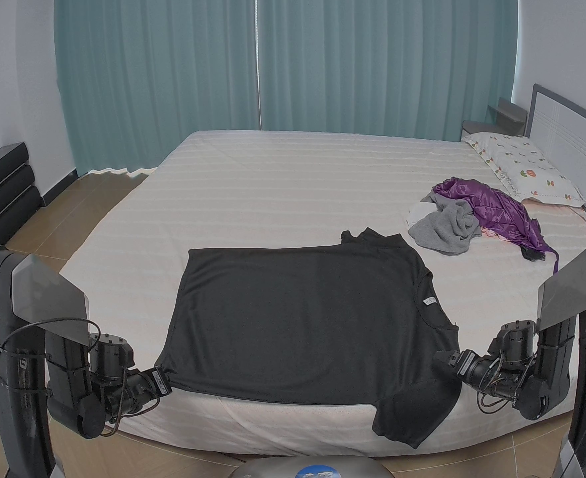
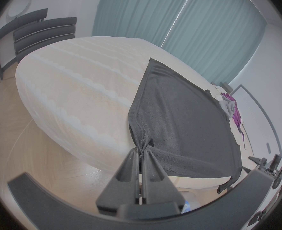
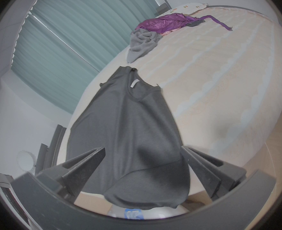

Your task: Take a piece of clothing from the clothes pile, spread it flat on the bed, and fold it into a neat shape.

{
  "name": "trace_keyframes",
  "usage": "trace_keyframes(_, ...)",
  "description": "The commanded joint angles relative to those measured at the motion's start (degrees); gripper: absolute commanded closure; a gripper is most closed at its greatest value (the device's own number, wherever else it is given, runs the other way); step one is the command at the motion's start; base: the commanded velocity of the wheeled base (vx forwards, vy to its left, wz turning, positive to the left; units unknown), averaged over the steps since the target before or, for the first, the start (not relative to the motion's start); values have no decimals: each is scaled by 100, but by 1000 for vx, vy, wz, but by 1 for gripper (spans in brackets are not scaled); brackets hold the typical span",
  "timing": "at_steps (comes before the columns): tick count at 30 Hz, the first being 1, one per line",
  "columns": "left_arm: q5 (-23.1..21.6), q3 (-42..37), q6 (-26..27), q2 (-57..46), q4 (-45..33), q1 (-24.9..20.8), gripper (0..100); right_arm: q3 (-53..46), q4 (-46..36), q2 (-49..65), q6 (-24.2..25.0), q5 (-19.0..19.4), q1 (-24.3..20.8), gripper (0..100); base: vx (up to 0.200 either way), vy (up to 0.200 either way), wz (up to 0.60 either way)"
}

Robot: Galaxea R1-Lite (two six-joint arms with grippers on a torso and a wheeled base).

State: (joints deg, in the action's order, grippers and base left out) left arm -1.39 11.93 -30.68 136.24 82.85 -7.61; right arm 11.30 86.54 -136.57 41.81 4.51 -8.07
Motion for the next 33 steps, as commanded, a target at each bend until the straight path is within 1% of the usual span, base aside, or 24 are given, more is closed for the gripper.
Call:
trace_keyframes(1, -46, -42, -175, -54, 3, 14, 100, 443, -296, -230, -147, -29, 227, 0, 0, 0, 0)
trace_keyframes(4, -46, -51, -192, -45, 3, 14, 100, 584, -454, -142, -165, -108, 262, 0, 0, 0, 0)
trace_keyframes(7, -46, -42, -192, -36, 3, 14, 100, 663, -630, -107, -165, -108, 262, 0, 0, 0, 0)
trace_keyframes(11, -46, -42, -201, -28, 3, 14, 100, 830, -656, -212, -165, -99, 253, 0, 0, 0, 0)
trace_keyframes(12, -46, -51, -219, -36, 3, 14, 100, 847, -674, -221, -174, -82, 245, 100, 0, 0, 0)
trace_keyframes(13, -46, -51, -236, -36, 3, 14, 100, 847, -700, -247, -200, -64, 236, 100, 0, 0, 0)
trace_keyframes(16, -46, -51, -254, -36, 3, 14, 100, 944, -718, -423, -516, -47, 262, 100, 0, 0, 0)
trace_keyframes(17, -46, -51, -254, -36, 3, 14, 100, 944, -718, -423, -516, -47, 262, 100, 0, 0, 0)
trace_keyframes(18, -46, -51, -263, -36, 3, 14, 100, 1014, -726, -476, -631, -47, 280, 100, 0, 0, 0)
trace_keyframes(22, -46, -42, -263, -36, 3, 14, 100, 1173, -726, -414, -657, -56, 315, 100, 0, 0, 0)
trace_keyframes(24, -46, -33, -263, -28, 3, 22, 100, 1410, -744, -300, -657, -82, 324, 100, 0, 0, 0)
trace_keyframes(28, -46, -25, -271, -28, 3, 31, 100, 1656, -929, -150, -657, -82, 350, 100, 0, 0, 0)
trace_keyframes(30, -54, -7, -280, -10, 3, 49, 100, 1999, -1219, 8, -657, -73, 350, 100, 0, 0, 0)
trace_keyframes(33, -46, 2, -395, -1, 3, 49, 100, 2183, -1465, -27, -657, -82, 315, 100, 0, 0, 0)
